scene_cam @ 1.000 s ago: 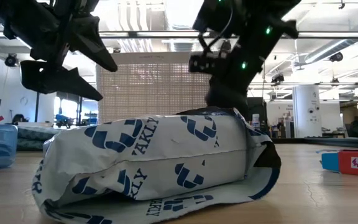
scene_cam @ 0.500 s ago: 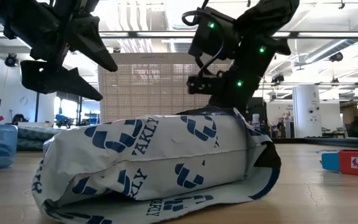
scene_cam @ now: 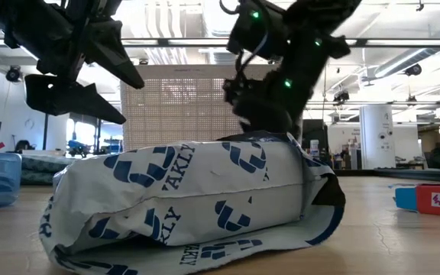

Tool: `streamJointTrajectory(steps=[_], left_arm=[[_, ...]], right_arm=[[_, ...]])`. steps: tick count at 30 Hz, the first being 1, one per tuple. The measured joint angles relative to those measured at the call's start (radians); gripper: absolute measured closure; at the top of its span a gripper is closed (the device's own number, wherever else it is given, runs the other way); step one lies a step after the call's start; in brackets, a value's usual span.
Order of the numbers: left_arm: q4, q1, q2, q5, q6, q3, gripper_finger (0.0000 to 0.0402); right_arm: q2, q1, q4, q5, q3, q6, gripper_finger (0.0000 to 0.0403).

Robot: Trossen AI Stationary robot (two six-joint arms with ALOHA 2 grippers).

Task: Pick & place medical supplies in basket/bin
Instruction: Put the orange pill bottle in the white bin

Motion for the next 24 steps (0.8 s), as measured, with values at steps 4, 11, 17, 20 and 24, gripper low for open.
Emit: streamJointTrajectory(steps=[4,11,17,20,24], left_arm=[[0.0,0.0,0.0,0.0,0.0,0.0,0.0127],[0.0,-0.001,0.0,0.001,0.0,0.0,0.0127],[0.001,-0.02,0.0,0.001,0.0,0.0,0.0127],[0.001,-0.03,0.0,0.001,0.0,0.0,0.0127],[0.001,-0.038,0.0,0.001,0.0,0.0,0.0127]], right_arm=[[-0.001,-0.002,-0.001,-0.115,0.063,0.063,0.0211],[-0.001,0.012,-0.086,-0.052,0.185,0.014,0.0236],[0.0,0.008,-0.191,0.017,0.288,-0.003,0.025],[0.0,0.008,-0.207,0.028,0.331,-0.018,0.0252],[-0.002,0.008,-0.21,0.035,0.395,-0.021,0.0253]])
